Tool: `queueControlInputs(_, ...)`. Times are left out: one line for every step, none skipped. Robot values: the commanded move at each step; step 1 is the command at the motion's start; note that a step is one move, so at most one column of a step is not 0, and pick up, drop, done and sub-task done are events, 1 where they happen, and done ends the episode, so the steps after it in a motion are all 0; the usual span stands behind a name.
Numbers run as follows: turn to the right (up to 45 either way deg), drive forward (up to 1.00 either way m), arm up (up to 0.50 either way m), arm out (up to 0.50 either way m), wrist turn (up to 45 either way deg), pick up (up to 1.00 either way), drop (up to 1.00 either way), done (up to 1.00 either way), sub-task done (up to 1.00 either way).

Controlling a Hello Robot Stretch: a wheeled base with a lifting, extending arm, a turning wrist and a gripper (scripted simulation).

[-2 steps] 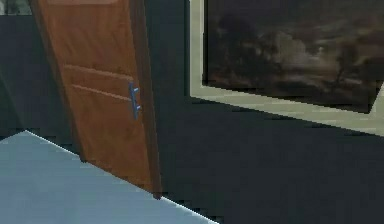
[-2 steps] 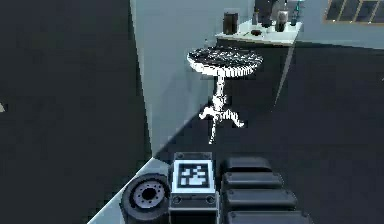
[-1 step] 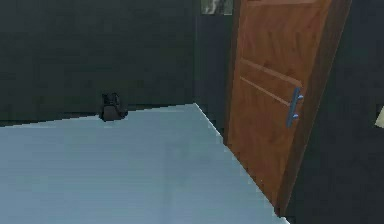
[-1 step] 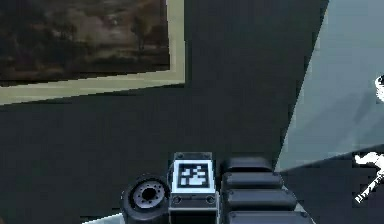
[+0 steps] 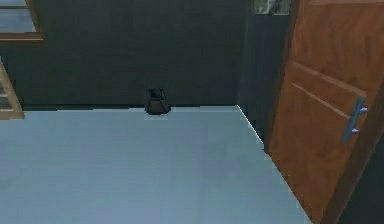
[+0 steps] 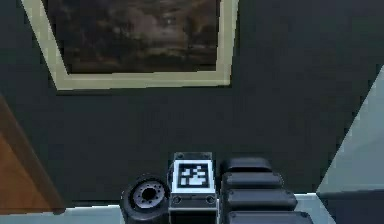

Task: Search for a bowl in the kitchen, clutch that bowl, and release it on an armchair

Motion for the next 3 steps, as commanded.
queueControlInputs(0.0,0.5,0.0,0.0,0.0,0.0,0.0,0.0,0.0)
queueControlInputs(-30.0,0.0,0.0,0.0,0.0,0.0,0.0,0.0,0.0)
queueControlInputs(0.0,0.5,0.0,0.0,0.0,0.0,0.0,0.0,0.0)
